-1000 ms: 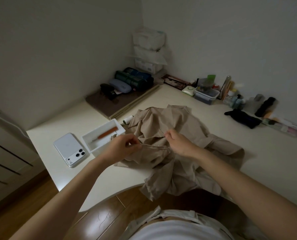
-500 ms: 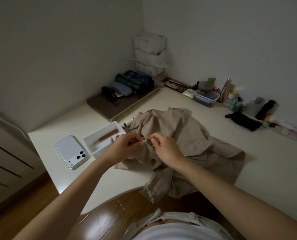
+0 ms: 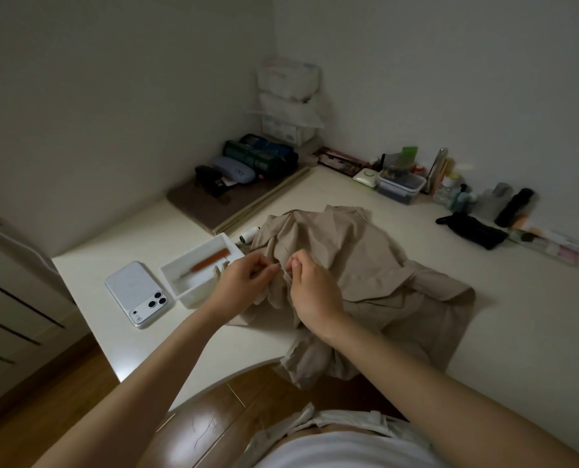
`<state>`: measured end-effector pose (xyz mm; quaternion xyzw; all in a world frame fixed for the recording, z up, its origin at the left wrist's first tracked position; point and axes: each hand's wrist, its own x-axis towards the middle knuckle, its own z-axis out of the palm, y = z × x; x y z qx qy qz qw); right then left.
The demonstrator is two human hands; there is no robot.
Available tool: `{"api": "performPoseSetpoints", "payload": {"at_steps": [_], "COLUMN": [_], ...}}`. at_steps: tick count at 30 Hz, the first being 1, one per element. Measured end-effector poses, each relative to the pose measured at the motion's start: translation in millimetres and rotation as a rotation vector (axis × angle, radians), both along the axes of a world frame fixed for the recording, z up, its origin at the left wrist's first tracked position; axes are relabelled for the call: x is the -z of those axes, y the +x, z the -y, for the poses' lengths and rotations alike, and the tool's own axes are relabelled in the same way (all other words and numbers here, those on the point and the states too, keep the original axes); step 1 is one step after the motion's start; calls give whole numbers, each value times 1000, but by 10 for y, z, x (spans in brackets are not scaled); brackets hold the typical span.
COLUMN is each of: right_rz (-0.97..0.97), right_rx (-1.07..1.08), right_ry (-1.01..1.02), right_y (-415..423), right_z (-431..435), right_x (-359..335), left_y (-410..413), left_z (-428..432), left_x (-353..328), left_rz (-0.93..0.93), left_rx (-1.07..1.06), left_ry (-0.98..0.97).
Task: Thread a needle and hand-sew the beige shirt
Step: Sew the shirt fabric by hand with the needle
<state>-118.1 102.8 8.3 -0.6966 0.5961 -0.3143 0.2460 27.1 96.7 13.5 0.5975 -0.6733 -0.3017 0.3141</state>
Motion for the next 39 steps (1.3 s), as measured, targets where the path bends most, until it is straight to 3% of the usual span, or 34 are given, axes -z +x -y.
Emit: {"api": "performPoseSetpoints", "payload": {"at_steps": [10,23,34,39], "right_rz": [236,205,526,648], "right_rx": [-102,-76,-177,-229], "right_ry": [125,132,356,438], "right_y": [-181,15,-136,-180], "right_z": [117,33,33,40], "right_x": [45,151,74,89], "left_y": [92,77,148,144], "left_z": [-80,-73,-36,-15], "left_x": [-74,-72,-72,-65], "left_rz": [9,-80,64,42], "left_rx": [113,101,132,106], "left_ry": [119,134,12,-20]}}
